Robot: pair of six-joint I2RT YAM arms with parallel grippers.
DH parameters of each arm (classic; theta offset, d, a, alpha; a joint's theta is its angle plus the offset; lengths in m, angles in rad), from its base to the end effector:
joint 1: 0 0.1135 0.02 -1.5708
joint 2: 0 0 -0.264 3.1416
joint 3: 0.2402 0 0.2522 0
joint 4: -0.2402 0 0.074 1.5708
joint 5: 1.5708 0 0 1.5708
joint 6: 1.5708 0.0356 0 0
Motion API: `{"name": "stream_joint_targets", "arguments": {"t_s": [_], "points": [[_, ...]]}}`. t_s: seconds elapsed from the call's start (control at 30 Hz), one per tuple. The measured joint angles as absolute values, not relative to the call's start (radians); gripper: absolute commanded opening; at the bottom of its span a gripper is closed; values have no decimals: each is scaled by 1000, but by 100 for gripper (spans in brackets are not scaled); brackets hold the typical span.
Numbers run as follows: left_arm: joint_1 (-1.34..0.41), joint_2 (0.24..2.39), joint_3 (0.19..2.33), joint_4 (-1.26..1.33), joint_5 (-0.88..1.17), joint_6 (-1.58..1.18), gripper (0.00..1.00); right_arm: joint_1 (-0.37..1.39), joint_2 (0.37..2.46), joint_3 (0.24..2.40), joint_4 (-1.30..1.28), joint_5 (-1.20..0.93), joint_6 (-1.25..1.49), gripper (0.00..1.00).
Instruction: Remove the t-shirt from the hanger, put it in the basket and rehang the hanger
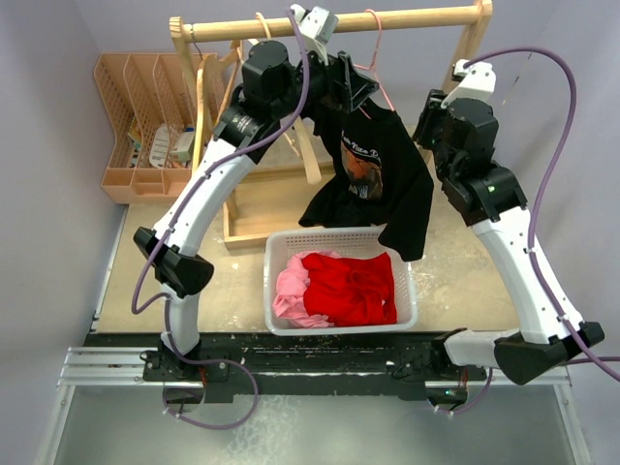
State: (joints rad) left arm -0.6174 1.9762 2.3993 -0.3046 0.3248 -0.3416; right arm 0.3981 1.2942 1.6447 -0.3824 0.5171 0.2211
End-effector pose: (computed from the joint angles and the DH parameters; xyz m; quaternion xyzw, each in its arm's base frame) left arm 0.3439 -0.2581 0.5241 0.2098 0.6324 -0.4357 0.6052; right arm 0.2486 0.0854 0.5046 0.1158 0.7074 0.0300 0.6966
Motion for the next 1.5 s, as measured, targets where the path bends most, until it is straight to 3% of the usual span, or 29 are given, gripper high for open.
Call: {"name": "stream_joint_targets", "arguments": {"t_s": [0.63,1.2,1.5], "points": [[-610,1903,2221,-237,224,-437,69,398,1286,1561,-334,366,236,43],[-640,1909,2249,-200,257,-488,67,416,1254,1548,-330,261,236,41],[-655,1946,2300,-199,254,-488,63,519,1256,1548,-329,267,231,41]]}}
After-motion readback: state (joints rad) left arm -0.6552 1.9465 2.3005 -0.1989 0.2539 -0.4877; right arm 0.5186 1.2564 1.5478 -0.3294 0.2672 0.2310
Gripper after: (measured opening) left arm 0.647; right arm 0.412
